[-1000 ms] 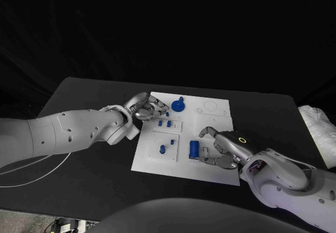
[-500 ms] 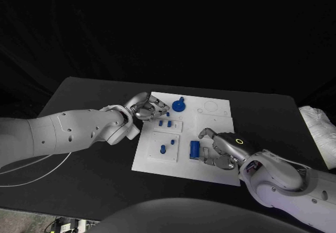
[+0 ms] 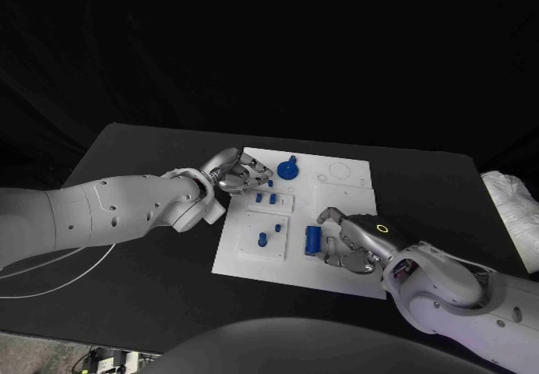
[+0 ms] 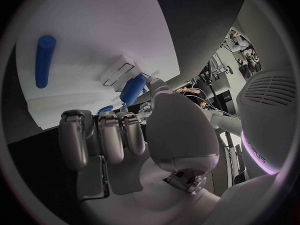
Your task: Assemble the parts on the task board
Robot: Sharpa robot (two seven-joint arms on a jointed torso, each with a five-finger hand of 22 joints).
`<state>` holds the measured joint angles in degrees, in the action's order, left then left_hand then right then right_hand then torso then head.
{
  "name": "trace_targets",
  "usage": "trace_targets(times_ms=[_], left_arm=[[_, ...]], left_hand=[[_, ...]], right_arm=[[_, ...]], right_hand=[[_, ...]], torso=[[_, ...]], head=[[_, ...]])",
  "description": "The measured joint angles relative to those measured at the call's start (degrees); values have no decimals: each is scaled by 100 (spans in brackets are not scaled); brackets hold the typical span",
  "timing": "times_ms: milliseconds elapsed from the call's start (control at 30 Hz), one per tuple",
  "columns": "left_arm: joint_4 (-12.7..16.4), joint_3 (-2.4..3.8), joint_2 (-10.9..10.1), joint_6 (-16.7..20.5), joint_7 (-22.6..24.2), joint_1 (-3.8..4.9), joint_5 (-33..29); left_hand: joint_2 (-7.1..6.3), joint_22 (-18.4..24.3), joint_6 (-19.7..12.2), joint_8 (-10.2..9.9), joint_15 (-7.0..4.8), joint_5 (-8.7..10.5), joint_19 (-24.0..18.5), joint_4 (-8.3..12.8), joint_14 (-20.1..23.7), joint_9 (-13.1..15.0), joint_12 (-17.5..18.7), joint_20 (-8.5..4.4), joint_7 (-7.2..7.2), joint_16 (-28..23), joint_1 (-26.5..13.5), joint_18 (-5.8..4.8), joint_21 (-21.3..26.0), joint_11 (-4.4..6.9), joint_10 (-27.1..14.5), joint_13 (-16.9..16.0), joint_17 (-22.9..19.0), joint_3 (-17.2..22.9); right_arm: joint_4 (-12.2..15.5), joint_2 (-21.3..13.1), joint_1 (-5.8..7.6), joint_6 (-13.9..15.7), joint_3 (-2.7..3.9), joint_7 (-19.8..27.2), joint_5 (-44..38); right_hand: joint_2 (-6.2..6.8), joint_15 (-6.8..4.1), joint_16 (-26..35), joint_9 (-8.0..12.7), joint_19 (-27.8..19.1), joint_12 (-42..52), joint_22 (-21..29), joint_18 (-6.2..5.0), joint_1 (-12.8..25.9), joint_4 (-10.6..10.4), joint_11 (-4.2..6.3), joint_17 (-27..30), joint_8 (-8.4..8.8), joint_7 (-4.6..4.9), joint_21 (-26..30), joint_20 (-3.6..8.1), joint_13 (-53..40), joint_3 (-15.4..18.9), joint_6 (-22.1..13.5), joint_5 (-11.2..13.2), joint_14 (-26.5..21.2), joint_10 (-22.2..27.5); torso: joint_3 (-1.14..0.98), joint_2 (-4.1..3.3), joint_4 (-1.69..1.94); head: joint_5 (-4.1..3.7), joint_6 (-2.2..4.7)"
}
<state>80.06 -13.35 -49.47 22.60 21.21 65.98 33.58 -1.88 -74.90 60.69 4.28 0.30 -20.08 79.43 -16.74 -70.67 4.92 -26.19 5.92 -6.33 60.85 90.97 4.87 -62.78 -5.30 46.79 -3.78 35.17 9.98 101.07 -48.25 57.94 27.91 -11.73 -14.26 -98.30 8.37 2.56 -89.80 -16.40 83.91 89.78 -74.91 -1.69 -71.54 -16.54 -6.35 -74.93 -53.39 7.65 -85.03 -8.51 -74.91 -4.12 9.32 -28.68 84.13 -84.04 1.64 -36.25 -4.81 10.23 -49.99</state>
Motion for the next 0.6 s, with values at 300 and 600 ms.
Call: trace_targets(times_ms=[300, 600], left_arm=[[-2, 2, 1, -4, -1, 0, 0], [-4, 0, 5, -14, -3, 0, 0]], left_hand=[[0, 0, -21, 0, 0, -22, 21, 0, 0, 0, 0, 21, -21, 0, 0, 1, 33, 0, 0, 0, -5, 0], [0, 0, -21, 0, 0, -22, 0, 0, 0, 0, 0, 42, -20, 0, 0, 1, 33, -21, 22, 0, -5, 0]], right_arm=[[-34, 39, -9, -40, -1, 5, 22], [-126, 95, -13, -103, 0, 7, 45]], right_hand=[[-7, 21, 0, 35, 21, 0, 0, 0, 7, 1, 0, 1, 29, 2, 27, -21, 0, -1, 45, -156, -21, 0], [-50, 21, 0, 55, 21, 0, -4, 0, -36, 88, 0, 1, 28, 28, 85, -21, 0, -122, 159, -682, -21, 0]], torso=[[0, -3, -3], [1, -4, -3]], head=[[4, 0], [3, 0]])
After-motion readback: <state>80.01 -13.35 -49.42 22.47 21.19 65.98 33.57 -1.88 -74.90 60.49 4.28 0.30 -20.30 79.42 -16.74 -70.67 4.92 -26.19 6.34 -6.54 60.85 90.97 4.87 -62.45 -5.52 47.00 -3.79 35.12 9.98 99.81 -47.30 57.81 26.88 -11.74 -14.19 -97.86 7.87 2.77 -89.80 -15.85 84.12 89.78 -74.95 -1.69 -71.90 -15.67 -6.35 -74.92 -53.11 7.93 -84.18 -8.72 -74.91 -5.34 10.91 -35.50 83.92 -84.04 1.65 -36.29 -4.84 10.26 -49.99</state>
